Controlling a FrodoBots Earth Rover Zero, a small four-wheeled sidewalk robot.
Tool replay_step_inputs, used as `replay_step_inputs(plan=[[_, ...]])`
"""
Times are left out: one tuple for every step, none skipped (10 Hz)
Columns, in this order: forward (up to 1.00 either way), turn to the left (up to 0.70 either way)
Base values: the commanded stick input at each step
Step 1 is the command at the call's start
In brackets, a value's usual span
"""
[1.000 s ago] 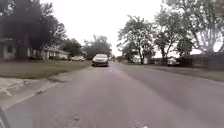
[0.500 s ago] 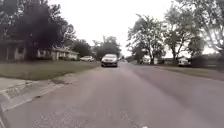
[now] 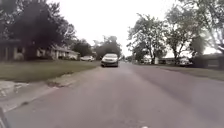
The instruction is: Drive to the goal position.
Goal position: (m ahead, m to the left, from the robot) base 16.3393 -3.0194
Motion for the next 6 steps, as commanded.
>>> replay_step_inputs(plan=[[0.70, 0.00], [0.70, 0.00], [0.70, 0.00], [0.70, 0.00], [0.70, 0.00], [0.70, 0.00]])
